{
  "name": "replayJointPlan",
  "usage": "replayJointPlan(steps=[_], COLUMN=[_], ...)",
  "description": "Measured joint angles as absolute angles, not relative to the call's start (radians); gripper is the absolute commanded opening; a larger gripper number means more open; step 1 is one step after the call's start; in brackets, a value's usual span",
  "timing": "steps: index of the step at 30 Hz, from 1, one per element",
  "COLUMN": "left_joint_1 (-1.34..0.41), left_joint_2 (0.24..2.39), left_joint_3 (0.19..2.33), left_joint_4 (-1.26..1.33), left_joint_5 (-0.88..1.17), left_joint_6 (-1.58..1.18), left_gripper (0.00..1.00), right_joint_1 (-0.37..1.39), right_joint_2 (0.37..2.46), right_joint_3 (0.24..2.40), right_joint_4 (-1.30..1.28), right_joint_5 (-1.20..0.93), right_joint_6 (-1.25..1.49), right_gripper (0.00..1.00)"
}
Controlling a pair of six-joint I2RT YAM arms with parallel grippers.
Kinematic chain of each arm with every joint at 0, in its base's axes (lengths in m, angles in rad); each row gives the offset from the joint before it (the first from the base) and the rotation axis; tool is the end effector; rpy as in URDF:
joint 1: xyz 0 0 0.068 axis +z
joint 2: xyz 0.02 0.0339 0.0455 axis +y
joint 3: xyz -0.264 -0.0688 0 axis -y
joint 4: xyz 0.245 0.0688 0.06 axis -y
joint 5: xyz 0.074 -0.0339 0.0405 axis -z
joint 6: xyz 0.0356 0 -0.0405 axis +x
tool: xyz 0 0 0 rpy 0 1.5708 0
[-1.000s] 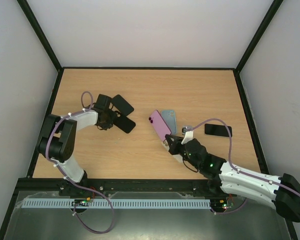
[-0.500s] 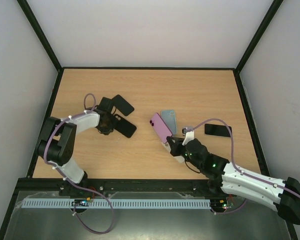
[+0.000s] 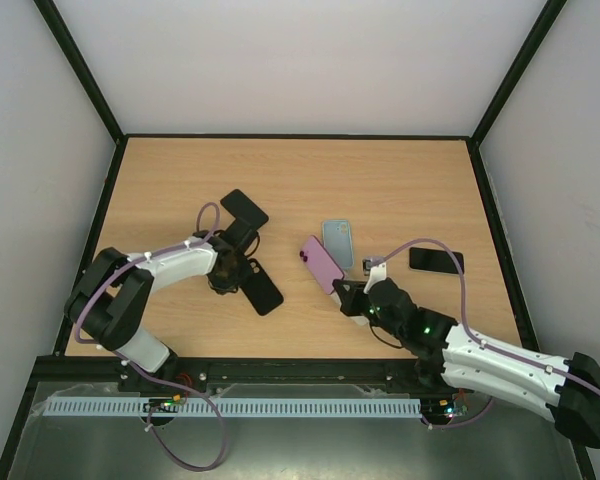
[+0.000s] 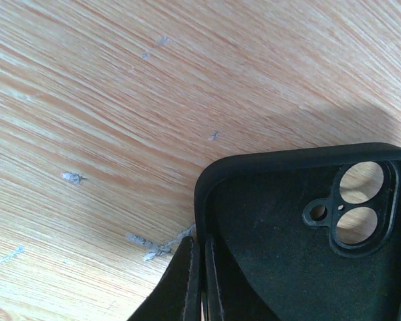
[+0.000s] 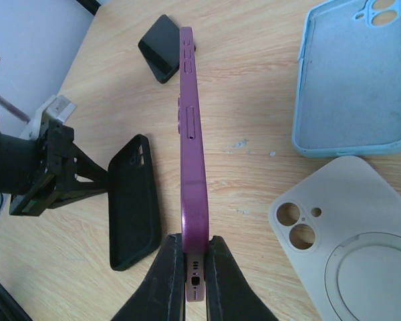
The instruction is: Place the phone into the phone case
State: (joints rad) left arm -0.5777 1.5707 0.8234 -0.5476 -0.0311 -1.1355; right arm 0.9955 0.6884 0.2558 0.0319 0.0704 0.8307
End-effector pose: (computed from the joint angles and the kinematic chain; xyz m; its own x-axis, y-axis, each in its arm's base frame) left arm 0.2271 -0.1467 0.1496 -0.8284 -0.5419 -0.1420 -0.5037 0.8315 -0.2344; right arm 0.0916 0.1367 0.1903 -0.7351 0.2202 -0.6412 -0.3839 0.6443 0.6614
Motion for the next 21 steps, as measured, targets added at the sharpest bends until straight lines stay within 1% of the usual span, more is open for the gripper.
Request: replayJointPlan(steps=[2,5,7,9,13,16,18,19,21], left_joint_1=[-0.584,-0.584,-0.584,-0.578,-0.545,-0.482,-0.412,-0.369,-0.279], left_joint_2=[1.571,1.571,1.566,1.549,1.483,1.398,1.314,1.267,1.173], left_joint_3=[0.823,0.822,0.815,0.804,0.776,0.742,0.684,0.646,0.566], left_joint_4=[-0.546,-0.536,-0.515,-0.488,-0.446,-0.377,-0.305,-0.268,-0.198], left_joint_5=[-0.032,-0.025,-0.009,0.014,0.076,0.131,0.19,0.223,0.295], left_joint_6=[-1.125,-1.095,-1.073,-1.046,-0.99,-0.945,-0.921,-0.908,-0.891], left_gripper=[0.11,0.35,0.55,0.68,0.84,0.91,0.97,0.99,0.99], right_joint_1=[0.996,1.006,1.015,1.024,1.036,1.047,1.059,1.066,1.095], right_joint_2=[0.705,0.76,0.796,0.83,0.889,0.933,0.962,0.971,0.994], right_joint_3=[0.256,0.256,0.256,0.257,0.284,0.312,0.329,0.334,0.337], right_joint_4=[0.035,0.047,0.055,0.065,0.092,0.127,0.156,0.17,0.216], right_joint_5=[0.062,0.057,0.055,0.056,0.056,0.063,0.073,0.077,0.097], right_joint_6=[0.836,0.838,0.837,0.831,0.794,0.762,0.739,0.73,0.698], right_gripper=[0.02,0.02,0.02,0.02,0.02,0.02,0.02,0.02,0.02])
